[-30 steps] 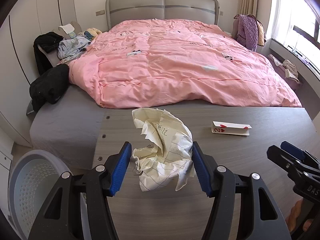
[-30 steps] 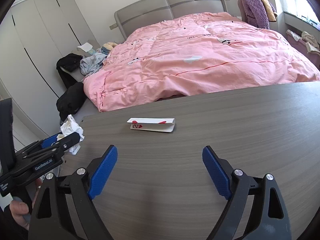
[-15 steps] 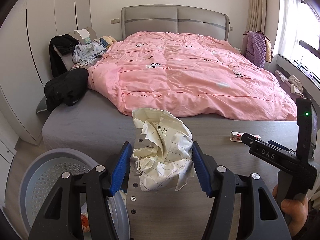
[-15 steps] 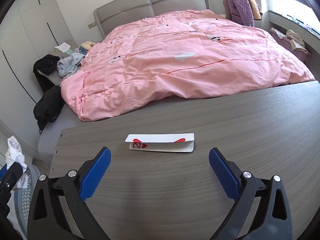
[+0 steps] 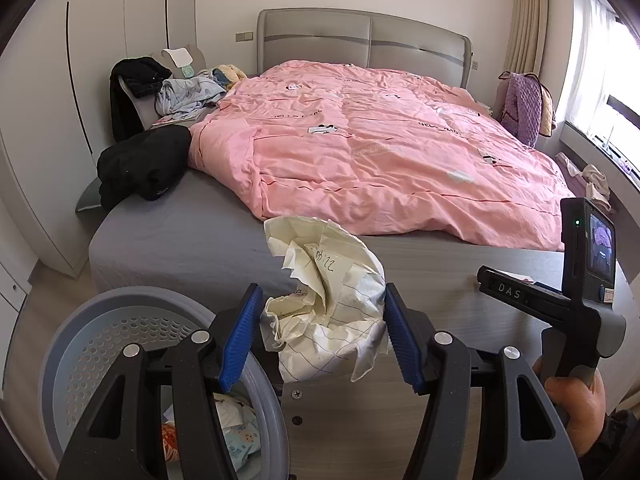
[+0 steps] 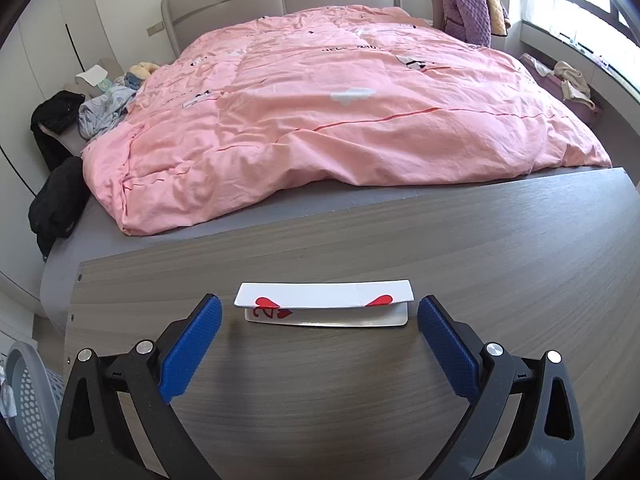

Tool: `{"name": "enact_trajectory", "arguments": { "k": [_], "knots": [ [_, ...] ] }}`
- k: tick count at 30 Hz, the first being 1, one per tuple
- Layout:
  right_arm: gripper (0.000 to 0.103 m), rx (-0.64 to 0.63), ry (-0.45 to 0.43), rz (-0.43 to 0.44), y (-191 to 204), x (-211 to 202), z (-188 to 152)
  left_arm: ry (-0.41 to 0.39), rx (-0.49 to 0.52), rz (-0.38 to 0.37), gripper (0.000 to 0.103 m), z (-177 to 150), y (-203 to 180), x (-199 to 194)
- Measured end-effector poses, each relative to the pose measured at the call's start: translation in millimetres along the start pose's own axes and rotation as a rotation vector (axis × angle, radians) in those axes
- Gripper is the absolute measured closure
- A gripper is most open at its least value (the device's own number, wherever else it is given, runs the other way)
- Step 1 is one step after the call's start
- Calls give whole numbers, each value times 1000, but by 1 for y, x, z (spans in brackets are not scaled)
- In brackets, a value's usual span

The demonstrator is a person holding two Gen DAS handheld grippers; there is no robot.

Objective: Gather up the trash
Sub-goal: 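Lift the crumpled paper with the left gripper while the right gripper grasps the playing card, then carry the paper and playing card over the basket and open both grippers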

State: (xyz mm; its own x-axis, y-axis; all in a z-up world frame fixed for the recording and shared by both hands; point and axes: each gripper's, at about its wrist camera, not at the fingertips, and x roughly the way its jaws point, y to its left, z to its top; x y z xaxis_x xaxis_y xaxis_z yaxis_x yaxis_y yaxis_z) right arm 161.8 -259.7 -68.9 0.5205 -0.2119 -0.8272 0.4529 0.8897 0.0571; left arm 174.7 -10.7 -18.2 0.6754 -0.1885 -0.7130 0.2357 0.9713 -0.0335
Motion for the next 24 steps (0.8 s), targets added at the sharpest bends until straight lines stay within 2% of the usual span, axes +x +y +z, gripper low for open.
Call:
{"name": "enact_trajectory", "arguments": {
  "k": [4, 6, 7, 16, 24],
  "knots": [
    [8, -33, -10, -17, 5, 2, -1, 1, -3, 2, 44, -1, 1, -1],
    [18, -50, -24, -21, 7, 0, -2, 1, -5, 4, 44, -2, 2, -3],
    [19, -56, -25, -8, 7, 0, -2, 1, -7, 6, 44, -2, 2, -4],
    [19, -76, -48, 59, 9, -17, -10, 2, -20, 36, 44, -9, 10, -16],
    [19, -182, -86, 129, 27, -64, -30, -3, -57, 87, 44, -24, 33, -37]
  ]
}}
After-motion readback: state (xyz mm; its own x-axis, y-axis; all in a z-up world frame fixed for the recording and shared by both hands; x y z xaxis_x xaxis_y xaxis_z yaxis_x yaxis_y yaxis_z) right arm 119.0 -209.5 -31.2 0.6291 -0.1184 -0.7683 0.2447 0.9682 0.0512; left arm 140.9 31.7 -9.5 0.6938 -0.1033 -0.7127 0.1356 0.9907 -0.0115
